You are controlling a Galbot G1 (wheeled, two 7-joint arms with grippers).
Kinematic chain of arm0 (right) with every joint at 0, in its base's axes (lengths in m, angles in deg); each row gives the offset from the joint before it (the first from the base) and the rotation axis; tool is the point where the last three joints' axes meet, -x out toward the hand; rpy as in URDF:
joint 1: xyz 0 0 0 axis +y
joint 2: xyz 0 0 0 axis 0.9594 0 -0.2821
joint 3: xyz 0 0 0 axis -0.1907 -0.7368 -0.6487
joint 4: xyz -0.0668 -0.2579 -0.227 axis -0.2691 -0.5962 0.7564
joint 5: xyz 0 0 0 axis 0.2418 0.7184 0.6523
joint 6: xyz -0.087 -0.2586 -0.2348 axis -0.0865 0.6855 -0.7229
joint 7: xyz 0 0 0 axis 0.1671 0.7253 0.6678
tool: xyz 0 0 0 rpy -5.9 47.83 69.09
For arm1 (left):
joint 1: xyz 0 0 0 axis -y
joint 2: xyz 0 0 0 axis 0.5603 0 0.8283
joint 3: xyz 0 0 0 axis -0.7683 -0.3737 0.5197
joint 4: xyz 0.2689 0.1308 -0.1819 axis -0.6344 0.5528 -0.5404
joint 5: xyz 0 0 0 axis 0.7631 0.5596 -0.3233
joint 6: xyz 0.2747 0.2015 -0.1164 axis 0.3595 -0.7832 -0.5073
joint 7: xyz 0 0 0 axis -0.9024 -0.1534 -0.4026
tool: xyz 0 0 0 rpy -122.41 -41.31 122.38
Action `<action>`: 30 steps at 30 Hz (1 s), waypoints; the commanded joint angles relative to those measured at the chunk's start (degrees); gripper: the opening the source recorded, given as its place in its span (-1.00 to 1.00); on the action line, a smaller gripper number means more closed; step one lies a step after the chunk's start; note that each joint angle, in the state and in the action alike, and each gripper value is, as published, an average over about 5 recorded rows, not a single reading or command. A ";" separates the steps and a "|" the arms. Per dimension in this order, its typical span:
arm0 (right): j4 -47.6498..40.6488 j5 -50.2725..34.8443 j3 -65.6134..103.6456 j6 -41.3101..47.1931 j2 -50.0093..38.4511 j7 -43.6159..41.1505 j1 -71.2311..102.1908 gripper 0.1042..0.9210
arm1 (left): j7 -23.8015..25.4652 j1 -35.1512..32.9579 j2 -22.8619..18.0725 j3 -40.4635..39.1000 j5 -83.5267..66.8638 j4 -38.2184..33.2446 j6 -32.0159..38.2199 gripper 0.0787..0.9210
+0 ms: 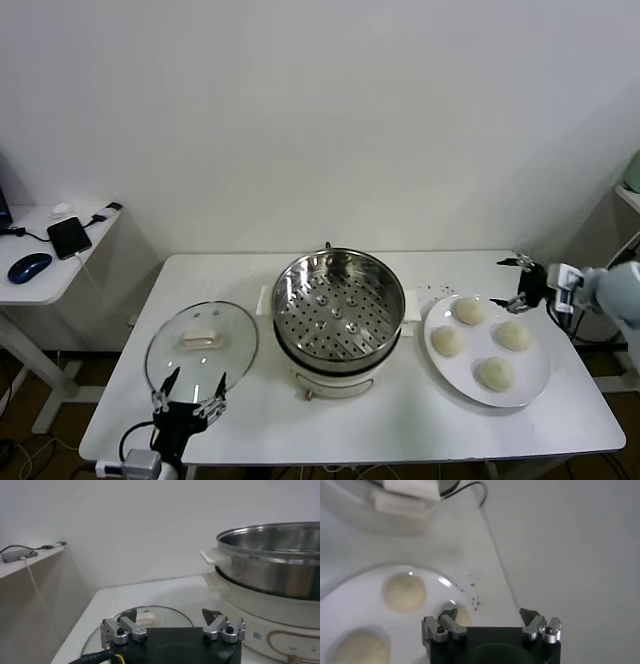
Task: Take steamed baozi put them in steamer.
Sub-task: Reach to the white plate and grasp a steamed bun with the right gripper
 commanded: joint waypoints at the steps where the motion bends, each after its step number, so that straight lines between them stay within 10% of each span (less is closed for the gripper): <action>1: -15.65 10.03 -18.59 -6.36 3.88 -14.56 -19.66 0.76 | 0.08 -0.30 -0.77 0.42 0.15 -0.67 -0.03 0.77; 30: -28.82 19.74 -5.62 -14.62 18.66 -3.24 -10.27 0.76 | 0.50 -0.39 -1.81 2.79 -1.44 -0.66 -0.89 0.77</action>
